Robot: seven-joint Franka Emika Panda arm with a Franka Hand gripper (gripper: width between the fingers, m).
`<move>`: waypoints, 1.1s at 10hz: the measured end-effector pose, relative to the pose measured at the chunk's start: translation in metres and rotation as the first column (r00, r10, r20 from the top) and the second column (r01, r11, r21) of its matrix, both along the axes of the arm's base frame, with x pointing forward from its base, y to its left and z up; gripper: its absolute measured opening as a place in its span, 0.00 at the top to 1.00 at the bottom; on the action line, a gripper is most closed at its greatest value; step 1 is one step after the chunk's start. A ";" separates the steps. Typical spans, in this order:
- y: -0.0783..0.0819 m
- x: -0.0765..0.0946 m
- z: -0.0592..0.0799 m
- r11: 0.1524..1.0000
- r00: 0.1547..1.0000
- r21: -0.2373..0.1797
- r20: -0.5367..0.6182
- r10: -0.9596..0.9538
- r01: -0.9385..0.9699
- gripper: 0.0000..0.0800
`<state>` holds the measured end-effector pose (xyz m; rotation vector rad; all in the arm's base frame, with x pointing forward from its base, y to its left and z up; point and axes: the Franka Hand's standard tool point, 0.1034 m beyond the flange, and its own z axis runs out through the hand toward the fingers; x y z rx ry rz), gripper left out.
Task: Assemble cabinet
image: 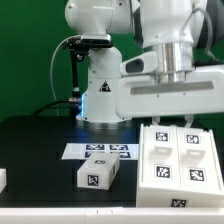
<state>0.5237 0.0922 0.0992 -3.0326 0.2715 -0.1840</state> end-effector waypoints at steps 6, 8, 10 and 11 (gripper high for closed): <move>-0.004 0.021 0.015 0.998 0.998 -0.011 -0.034 0.057 -0.057 0.72; -0.005 0.030 0.028 0.999 0.996 0.002 -0.066 0.053 -0.053 0.72; -0.006 0.036 0.039 0.998 0.995 0.009 -0.075 0.063 -0.062 0.72; -0.009 0.046 0.041 0.997 0.995 0.008 -0.071 0.076 -0.076 0.72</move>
Offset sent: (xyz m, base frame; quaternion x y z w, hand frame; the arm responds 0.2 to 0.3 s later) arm 0.0000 0.0000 0.0000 0.0000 0.0000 0.0000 1.0000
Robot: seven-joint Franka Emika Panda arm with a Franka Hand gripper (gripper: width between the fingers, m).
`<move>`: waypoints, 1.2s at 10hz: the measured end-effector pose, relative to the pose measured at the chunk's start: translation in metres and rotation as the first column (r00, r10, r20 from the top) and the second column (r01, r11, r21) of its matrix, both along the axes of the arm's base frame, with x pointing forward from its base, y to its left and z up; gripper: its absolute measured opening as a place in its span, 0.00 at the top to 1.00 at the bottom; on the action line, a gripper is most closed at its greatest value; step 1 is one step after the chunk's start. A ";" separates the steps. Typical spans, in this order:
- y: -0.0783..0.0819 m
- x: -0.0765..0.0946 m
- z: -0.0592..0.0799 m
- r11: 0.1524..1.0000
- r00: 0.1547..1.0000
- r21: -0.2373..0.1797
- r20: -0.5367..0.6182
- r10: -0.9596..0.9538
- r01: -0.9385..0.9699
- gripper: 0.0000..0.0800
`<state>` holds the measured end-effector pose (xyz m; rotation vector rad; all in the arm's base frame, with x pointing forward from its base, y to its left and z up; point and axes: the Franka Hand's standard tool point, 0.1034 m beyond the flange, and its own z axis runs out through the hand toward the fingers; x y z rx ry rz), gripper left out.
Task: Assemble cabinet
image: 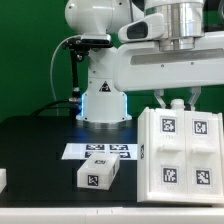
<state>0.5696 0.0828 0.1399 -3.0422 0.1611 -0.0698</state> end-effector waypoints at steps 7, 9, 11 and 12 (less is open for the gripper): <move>0.003 -0.001 -0.004 0.998 0.994 0.001 -0.089 -0.067 0.068 0.72; 0.002 -0.039 -0.023 0.998 0.998 -0.013 -0.010 -0.062 0.062 0.72; 0.003 -0.037 -0.021 0.998 0.998 -0.011 -0.011 -0.068 0.068 0.72; 0.006 -0.041 -0.015 0.997 0.997 -0.005 -0.035 -0.074 0.074 0.72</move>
Offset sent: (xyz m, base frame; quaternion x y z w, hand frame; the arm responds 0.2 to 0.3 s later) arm 0.0174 -0.0046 -0.0056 0.0053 -0.0599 0.0854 0.9945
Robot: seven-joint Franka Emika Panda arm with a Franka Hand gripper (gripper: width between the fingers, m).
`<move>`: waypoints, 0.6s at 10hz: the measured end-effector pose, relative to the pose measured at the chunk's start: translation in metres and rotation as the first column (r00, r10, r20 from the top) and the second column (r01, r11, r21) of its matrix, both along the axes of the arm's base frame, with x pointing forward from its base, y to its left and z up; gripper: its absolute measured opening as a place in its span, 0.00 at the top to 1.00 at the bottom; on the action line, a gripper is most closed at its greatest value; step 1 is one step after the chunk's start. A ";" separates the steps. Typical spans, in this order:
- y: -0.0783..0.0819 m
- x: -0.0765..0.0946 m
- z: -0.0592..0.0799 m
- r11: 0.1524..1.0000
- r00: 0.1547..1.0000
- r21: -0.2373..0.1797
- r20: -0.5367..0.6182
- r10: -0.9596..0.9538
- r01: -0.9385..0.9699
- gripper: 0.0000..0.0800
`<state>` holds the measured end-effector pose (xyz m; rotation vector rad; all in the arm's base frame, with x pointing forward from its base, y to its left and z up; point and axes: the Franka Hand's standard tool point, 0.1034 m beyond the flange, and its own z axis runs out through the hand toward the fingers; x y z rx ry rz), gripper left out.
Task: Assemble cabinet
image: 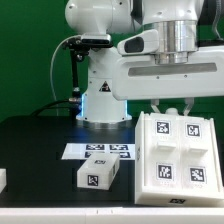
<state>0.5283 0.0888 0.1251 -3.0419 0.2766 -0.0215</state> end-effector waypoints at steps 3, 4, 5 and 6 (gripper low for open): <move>-0.001 0.011 0.021 1.000 0.999 0.018 -0.032 0.016 -0.016 0.72; -0.003 0.023 0.019 1.000 0.999 0.015 -0.030 0.021 -0.021 0.72; -0.004 0.032 0.014 1.000 0.999 0.010 -0.028 0.019 -0.019 0.72; -0.005 0.041 0.009 1.000 1.000 0.007 -0.028 0.014 -0.014 0.72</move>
Offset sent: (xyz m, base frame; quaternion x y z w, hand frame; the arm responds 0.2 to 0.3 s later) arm 0.0410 0.0060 0.0066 0.0085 -0.0229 -0.0649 0.9976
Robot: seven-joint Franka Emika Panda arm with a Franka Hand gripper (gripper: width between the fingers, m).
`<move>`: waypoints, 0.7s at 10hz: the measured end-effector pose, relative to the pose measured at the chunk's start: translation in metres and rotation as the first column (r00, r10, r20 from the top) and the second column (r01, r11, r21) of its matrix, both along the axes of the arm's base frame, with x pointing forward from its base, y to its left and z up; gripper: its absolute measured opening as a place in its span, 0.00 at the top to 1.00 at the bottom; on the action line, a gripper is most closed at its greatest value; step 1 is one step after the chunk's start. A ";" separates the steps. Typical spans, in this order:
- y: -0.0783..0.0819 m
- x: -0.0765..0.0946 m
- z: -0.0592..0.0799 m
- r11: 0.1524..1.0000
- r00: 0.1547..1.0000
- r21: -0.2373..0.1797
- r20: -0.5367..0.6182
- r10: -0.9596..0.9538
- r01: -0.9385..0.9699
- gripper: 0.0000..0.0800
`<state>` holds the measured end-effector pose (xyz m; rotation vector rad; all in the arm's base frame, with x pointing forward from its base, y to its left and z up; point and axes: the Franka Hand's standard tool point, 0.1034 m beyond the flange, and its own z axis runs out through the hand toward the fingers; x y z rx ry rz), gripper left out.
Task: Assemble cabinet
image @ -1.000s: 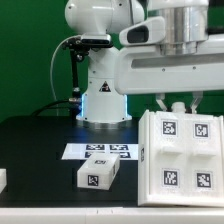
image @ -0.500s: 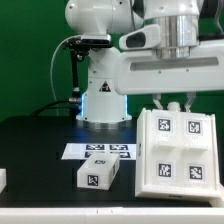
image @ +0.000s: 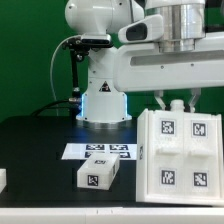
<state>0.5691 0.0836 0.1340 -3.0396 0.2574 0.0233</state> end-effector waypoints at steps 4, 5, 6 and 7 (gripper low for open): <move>-0.003 0.018 0.001 1.000 1.000 -0.001 -0.003 -0.019 0.019 0.72; -0.003 0.025 0.002 1.000 1.000 -0.002 0.003 -0.015 0.015 0.72; -0.004 0.030 0.002 1.000 1.000 -0.002 0.010 -0.013 0.013 0.72; -0.006 0.035 0.002 1.000 0.999 0.002 0.031 0.005 -0.005 0.72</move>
Offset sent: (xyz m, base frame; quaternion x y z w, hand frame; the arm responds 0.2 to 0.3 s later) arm 0.0105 0.0078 0.0080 -0.0023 -0.0159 0.0031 0.9999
